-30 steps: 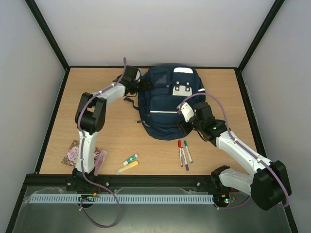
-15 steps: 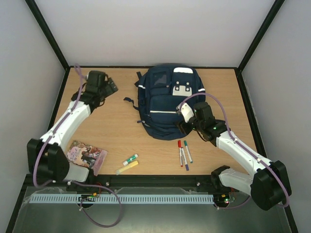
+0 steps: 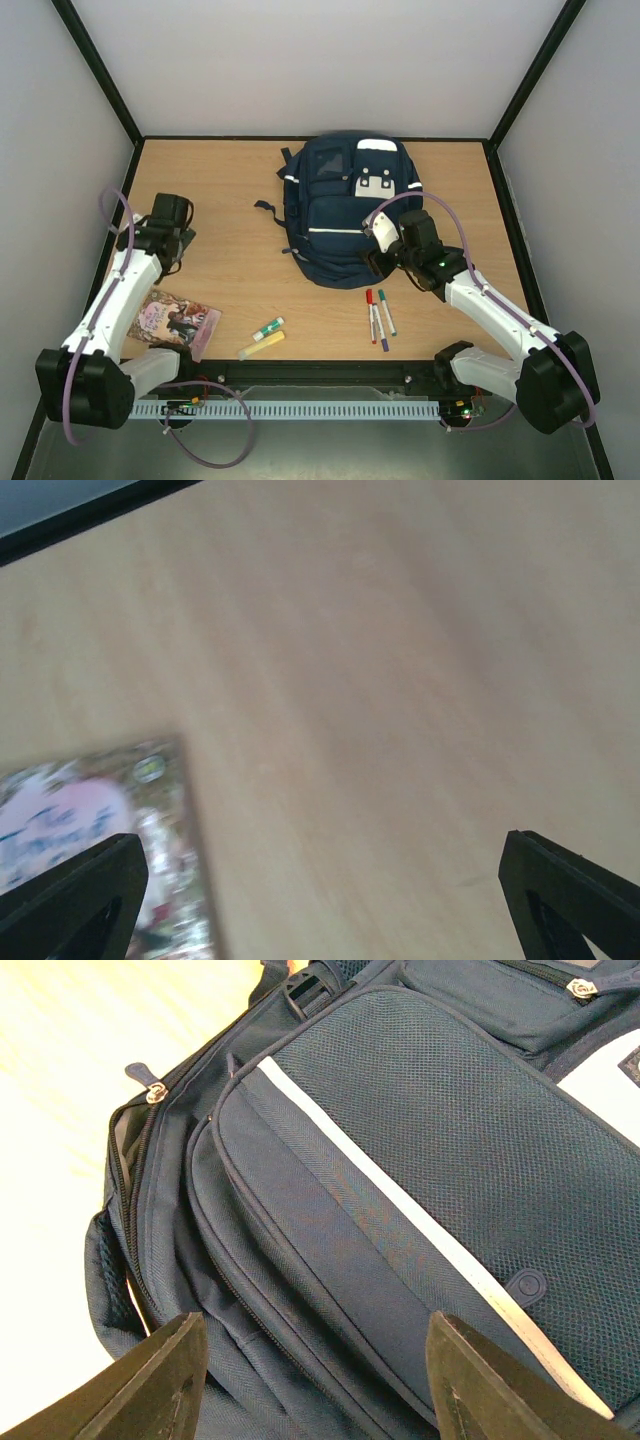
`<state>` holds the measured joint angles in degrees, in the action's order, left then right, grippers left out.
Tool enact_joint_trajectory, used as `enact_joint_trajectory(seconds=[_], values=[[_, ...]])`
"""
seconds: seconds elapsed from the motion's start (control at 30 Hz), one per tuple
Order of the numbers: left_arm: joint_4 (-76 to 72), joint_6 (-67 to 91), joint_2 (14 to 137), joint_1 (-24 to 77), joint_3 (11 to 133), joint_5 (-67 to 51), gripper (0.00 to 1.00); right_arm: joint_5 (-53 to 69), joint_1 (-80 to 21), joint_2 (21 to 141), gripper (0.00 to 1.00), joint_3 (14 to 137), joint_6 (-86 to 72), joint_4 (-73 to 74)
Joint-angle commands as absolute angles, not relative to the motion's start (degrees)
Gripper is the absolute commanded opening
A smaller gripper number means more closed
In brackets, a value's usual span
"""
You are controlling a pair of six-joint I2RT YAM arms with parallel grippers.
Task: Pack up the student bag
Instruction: Move the book to the center of the board.
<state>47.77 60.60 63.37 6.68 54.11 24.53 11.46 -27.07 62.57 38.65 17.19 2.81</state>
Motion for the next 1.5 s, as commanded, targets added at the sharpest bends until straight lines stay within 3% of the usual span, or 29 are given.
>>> enact_joint_trajectory(seconds=[0.0,0.2,0.77,1.03,1.47], values=[[61.6,71.0,67.2,4.3,50.7,25.7,0.99,11.6,-26.9,62.2,0.61,39.3,17.8,5.0],[63.3,75.7,68.9,2.3,45.1,23.3,0.99,11.1,-26.9,62.9,0.61,39.4,17.7,5.3],[60.8,88.9,49.0,1.7,29.6,15.4,1.00,10.8,-26.9,65.6,0.61,40.1,18.4,6.5],[54.0,89.0,51.0,1.7,23.9,9.3,0.99,11.2,-26.9,66.5,0.62,40.1,18.8,6.7],[30.4,81.6,62.4,5.3,22.0,3.7,0.96,11.8,-26.9,68.4,0.62,40.4,19.3,7.5]])
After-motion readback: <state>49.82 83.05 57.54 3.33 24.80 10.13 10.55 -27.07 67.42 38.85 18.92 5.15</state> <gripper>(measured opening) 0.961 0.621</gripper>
